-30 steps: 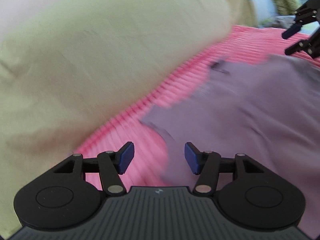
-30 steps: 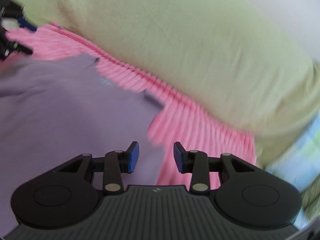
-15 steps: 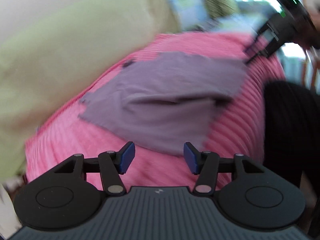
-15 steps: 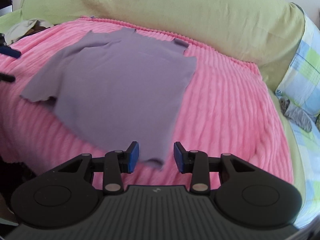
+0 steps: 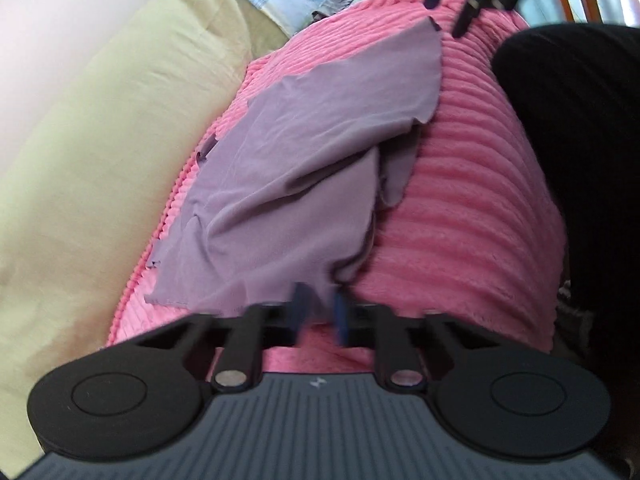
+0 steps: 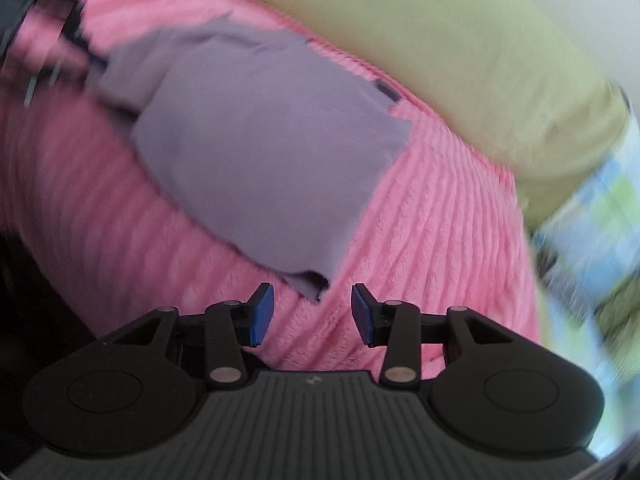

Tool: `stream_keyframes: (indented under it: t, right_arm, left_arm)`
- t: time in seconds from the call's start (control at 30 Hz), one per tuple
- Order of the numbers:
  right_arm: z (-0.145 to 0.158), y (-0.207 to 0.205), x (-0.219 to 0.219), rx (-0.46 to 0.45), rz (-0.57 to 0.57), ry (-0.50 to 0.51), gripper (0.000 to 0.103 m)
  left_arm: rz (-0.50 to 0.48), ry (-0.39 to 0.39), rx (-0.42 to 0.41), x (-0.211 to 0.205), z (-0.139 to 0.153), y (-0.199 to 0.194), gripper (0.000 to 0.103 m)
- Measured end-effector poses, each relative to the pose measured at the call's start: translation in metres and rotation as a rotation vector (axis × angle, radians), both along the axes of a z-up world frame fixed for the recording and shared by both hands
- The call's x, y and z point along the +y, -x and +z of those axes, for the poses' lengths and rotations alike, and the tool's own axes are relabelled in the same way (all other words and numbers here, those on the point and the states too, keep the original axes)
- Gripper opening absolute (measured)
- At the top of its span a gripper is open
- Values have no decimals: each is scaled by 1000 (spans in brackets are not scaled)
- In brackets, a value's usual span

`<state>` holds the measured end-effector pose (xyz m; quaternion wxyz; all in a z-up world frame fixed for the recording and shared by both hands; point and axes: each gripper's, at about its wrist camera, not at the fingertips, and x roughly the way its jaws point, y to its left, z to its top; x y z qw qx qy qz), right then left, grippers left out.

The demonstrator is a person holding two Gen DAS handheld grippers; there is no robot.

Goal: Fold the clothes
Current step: 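Grasp the T-shirt hem with the left gripper while the right gripper grasps it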

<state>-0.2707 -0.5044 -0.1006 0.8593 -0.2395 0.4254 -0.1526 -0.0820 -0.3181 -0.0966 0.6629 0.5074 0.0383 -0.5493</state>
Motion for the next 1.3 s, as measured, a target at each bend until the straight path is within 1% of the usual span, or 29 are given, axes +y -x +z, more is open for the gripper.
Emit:
stream_keyframes:
  t: [0.07,0.13,0.17,0.3,0.33,0.37,0.4,0.43,0.6,0.7,0.77,0.87,1.0,1.07,1.13,1.17,1.2,1.23,1.27,1.3]
  right_arm:
    - [-8,-3,5,32,56,84,38]
    - [-16,-5,10,62,114,175,37]
    - [-19,-6,11,70,139,197,37]
    - [-27,-5,14,92,218,266,36]
    - [-27,-5,15,95,231,274,29]
    - [-26,-4,15,94,234,263,14]
    - [-25,-3,15,93,230,249,3]
    - [-23,-2,14,93,219,234,0]
    - [-3,11,19,83,178,203,0]
    - [8,21,26,78,160,168,0]
    - [9,26,32,89,155,145,0]
    - [1,28,32,101,127,124,0]
    - [3,26,26,105,90,104,0]
    - [6,30,24,86,72,96,0]
    - [8,34,23,75,66,92,0]
    - [7,35,24,75,71,101,3]
    - [5,37,26,76,78,113,6]
    - [3,38,27,77,86,125,20]
    - [1,39,29,78,93,136,25]
    - [-1,41,30,80,101,145,25]
  left_arm:
    - [19,-2,60,4,12,-11,4]
    - [19,-4,88,12,22,-17,3]
    - [14,-10,96,19,27,-19,3]
    - [9,-55,81,40,36,-26,3]
    - [11,-62,80,43,36,-26,3]
    - [12,-69,79,47,36,-27,3]
    - [13,-76,77,51,35,-27,3]
    - [13,-83,76,56,35,-26,2]
    - [6,-81,95,69,39,-19,2]
    - [0,-98,114,78,34,-14,2]
    - [8,-121,105,78,24,-15,2]
    - [16,-143,87,78,13,-16,2]
    - [25,-132,88,80,9,-19,3]
    - [31,-125,88,81,8,-20,8]
    - [30,-117,77,82,6,-18,19]
    - [25,-112,59,84,4,-15,28]
    - [17,-105,41,86,3,-12,49]
    - [9,-98,24,88,1,-10,58]
    - [-6,-82,7,91,0,-7,58]
    - [-15,-74,-2,93,-1,-5,58]
